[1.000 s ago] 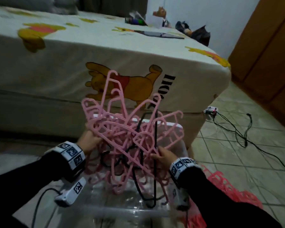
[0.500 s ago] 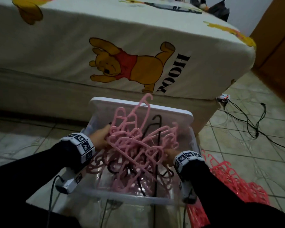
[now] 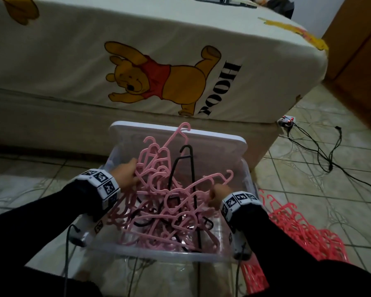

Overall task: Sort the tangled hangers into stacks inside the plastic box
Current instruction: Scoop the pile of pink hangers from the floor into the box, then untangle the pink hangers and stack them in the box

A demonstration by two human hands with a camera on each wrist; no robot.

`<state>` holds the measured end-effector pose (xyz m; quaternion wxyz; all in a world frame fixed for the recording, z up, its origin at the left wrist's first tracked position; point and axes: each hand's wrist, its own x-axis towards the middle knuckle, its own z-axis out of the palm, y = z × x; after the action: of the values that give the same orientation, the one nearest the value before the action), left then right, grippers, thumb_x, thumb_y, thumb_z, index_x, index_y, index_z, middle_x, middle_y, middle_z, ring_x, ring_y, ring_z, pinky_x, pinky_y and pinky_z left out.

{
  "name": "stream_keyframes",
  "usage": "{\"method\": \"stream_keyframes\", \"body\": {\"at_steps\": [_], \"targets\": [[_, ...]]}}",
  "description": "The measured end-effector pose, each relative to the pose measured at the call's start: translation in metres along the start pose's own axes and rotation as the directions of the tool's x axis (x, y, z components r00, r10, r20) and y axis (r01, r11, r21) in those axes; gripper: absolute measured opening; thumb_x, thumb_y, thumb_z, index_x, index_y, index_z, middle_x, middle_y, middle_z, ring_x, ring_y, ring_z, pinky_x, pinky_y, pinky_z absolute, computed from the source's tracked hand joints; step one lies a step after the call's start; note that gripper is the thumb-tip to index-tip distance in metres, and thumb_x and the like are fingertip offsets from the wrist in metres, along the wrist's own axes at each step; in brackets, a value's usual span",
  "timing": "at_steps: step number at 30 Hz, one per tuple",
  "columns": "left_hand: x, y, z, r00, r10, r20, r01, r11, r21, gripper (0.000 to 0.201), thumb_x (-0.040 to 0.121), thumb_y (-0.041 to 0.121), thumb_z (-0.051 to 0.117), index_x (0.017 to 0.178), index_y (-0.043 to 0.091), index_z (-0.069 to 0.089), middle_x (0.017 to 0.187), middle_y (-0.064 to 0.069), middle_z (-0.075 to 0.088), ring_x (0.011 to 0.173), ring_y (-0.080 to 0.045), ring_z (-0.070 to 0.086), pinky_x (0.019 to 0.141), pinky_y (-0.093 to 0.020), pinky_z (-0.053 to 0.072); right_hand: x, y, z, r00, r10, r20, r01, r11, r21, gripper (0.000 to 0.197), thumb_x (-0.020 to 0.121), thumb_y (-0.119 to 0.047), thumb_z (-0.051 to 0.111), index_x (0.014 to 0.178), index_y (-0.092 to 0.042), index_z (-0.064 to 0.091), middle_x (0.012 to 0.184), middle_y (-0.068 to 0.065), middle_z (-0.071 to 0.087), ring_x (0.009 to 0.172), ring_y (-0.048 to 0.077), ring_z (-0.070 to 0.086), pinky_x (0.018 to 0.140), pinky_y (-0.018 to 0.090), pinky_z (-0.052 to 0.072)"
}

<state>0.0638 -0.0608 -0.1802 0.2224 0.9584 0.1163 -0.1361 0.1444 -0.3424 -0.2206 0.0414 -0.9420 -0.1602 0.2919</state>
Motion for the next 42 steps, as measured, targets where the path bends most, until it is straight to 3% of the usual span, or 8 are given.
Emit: {"method": "stream_keyframes", "body": {"at_steps": [6, 14, 18, 25, 29, 34, 37, 42], "targets": [[0.006, 0.001, -0.008, 0.999, -0.013, 0.032, 0.011, 0.997, 0.072, 0.036, 0.095, 0.021, 0.052, 0.124, 0.001, 0.042, 0.121, -0.02, 0.059, 0.111, -0.034, 0.058, 0.087, -0.034, 0.042, 0.001, -0.007, -0.001, 0.996, -0.078, -0.039, 0.081, 0.993, 0.086, 0.059, 0.088, -0.016, 0.062, 0.142, -0.012, 0.039, 0.14, 0.01, 0.047, 0.129, 0.022, 0.044, 0.105, 0.028, 0.033], [0.006, 0.012, -0.005, 0.999, -0.035, 0.027, 0.037, 0.996, -0.08, 0.047, 0.094, 0.015, 0.055, 0.131, 0.001, 0.031, 0.117, -0.019, 0.062, 0.109, -0.03, 0.06, 0.087, -0.032, 0.043, -0.004, -0.044, 0.014, 0.961, -0.274, 0.024, 0.274, 0.95, -0.148, 0.025, 0.073, -0.04, 0.059, 0.086, -0.019, 0.066, 0.077, 0.002, 0.067, 0.077, 0.028, 0.065, 0.078, 0.035, 0.052], [0.007, 0.016, -0.014, 0.998, -0.036, 0.049, 0.03, 0.993, 0.11, 0.045, 0.097, 0.034, 0.049, 0.13, 0.005, 0.042, 0.125, -0.018, 0.058, 0.114, -0.032, 0.056, 0.091, -0.035, 0.044, -0.007, -0.063, 0.017, 0.943, -0.333, -0.015, 0.315, 0.905, -0.287, 0.029, 0.085, -0.024, 0.054, 0.109, -0.009, 0.06, 0.1, 0.02, 0.067, 0.089, 0.036, 0.066, 0.064, 0.033, 0.041], [-0.002, 0.029, -0.033, 0.999, -0.039, 0.01, 0.027, 0.837, 0.546, 0.058, 0.094, 0.061, 0.035, 0.106, 0.012, 0.062, 0.111, -0.01, 0.065, 0.102, -0.027, 0.061, 0.074, -0.03, 0.038, -0.034, -0.086, -0.011, 0.9, -0.435, 0.022, 0.427, 0.87, -0.248, 0.026, 0.093, -0.018, 0.048, 0.116, -0.008, 0.058, 0.111, 0.022, 0.062, 0.099, 0.036, 0.062, 0.082, 0.038, 0.046], [-0.011, 0.044, -0.05, 0.992, 0.124, 0.009, -0.115, 0.882, 0.457, 0.05, 0.095, 0.059, 0.032, 0.086, 0.017, 0.058, 0.087, -0.007, 0.061, 0.077, -0.023, 0.056, 0.068, -0.029, 0.039, -0.052, -0.091, -0.06, 0.873, -0.478, -0.096, 0.471, 0.878, -0.09, 0.016, 0.093, -0.018, 0.054, 0.103, -0.011, 0.064, 0.102, 0.014, 0.067, 0.089, 0.027, 0.064, 0.074, 0.029, 0.044], [-0.023, 0.066, -0.052, 0.916, 0.375, 0.143, -0.374, 0.927, -0.029, 0.037, 0.095, 0.046, 0.044, 0.103, 0.014, 0.06, 0.087, 0.005, 0.059, 0.078, -0.011, 0.056, 0.068, -0.026, 0.043, -0.075, -0.091, -0.107, 0.79, -0.508, -0.342, 0.534, 0.845, -0.023, 0.013, 0.093, -0.016, 0.057, 0.1, -0.009, 0.064, 0.081, -0.002, 0.06, 0.068, 0.008, 0.05, 0.072, 0.03, 0.046], [-0.023, 0.066, -0.048, 0.899, 0.428, 0.097, -0.428, 0.904, -0.015, 0.029, 0.094, 0.041, 0.052, 0.109, 0.017, 0.058, 0.104, 0.003, 0.064, 0.09, -0.011, 0.059, 0.081, -0.027, 0.046, -0.084, -0.085, -0.124, 0.733, -0.467, -0.495, 0.551, 0.834, 0.03, 0.013, 0.092, -0.017, 0.059, 0.093, -0.006, 0.064, 0.071, -0.003, 0.059, 0.059, 0.008, 0.053, 0.062, 0.027, 0.046], [-0.019, 0.054, -0.052, 0.903, 0.427, -0.043, -0.412, 0.891, 0.193, 0.019, 0.098, 0.039, 0.044, 0.106, 0.028, 0.056, 0.073, 0.022, 0.052, 0.063, 0.004, 0.047, 0.055, -0.022, 0.034, -0.081, -0.065, -0.133, 0.692, -0.324, -0.645, 0.574, 0.788, 0.22, 0.011, 0.091, -0.018, 0.06, 0.092, -0.008, 0.063, 0.076, 0.004, 0.067, 0.062, 0.012, 0.065, 0.058, 0.021, 0.056]]}}
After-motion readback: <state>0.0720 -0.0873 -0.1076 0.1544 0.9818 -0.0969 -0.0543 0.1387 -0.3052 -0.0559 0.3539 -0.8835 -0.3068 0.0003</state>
